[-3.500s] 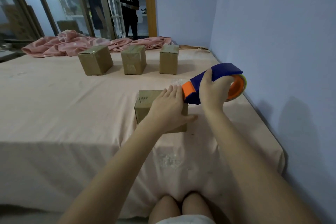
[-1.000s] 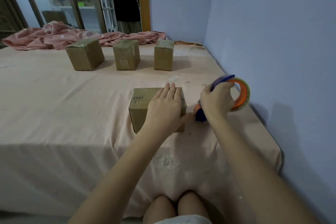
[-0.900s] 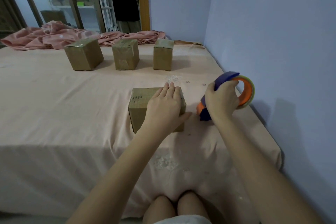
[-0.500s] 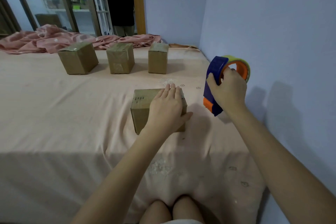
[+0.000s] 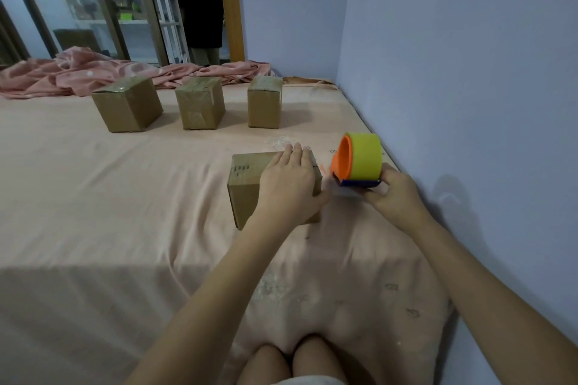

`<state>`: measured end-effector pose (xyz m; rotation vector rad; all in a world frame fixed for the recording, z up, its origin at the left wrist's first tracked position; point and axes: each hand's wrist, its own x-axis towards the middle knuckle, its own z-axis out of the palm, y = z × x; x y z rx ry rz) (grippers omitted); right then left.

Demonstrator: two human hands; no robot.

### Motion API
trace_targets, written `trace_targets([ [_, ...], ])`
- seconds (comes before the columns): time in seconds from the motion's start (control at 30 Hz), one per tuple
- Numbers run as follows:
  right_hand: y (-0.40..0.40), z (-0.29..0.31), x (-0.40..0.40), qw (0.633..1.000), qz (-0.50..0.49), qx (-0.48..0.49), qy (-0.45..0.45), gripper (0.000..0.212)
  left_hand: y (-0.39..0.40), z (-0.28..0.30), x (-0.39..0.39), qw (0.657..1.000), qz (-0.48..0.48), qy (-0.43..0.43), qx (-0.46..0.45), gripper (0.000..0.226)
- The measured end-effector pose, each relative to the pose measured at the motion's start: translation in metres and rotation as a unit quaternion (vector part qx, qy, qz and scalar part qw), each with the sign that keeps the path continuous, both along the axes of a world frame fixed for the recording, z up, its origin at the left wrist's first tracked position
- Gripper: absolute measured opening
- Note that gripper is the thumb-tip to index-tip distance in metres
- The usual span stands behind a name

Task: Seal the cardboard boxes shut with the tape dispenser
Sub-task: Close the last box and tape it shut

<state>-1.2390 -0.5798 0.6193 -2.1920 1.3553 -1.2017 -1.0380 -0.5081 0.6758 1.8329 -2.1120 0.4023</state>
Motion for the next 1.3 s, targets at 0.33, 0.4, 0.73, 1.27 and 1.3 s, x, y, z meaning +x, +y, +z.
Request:
trace_targets([
  [0.33,0.030,-0.010,-0.014,0.985,0.074,0.096,-0.119,0.060,0.006,0.001,0.001,1.000,-0.001,0.003,0.003,0.080],
  [0.4,0.042,0.001,-0.008,0.984,-0.016,0.002,-0.175,0.057,0.006,0.000,0.002,1.000,-0.003,0.003,0.006,0.080],
  [0.73,0.058,0.059,0.098,0.964,0.115,0.180,-0.161,0.054,0.007,0.006,0.003,0.999,-0.024,0.009,0.040,0.094],
  [1.27,0.046,0.020,0.123,0.868,0.073,0.263,-0.414,0.046,0.003,0.004,0.006,0.999,-0.028,-0.003,0.036,0.099],
  [1.3,0.048,0.019,0.123,0.875,0.058,0.259,-0.404,0.047,0.003,0.005,0.006,0.999,-0.026,-0.004,0.040,0.096],
])
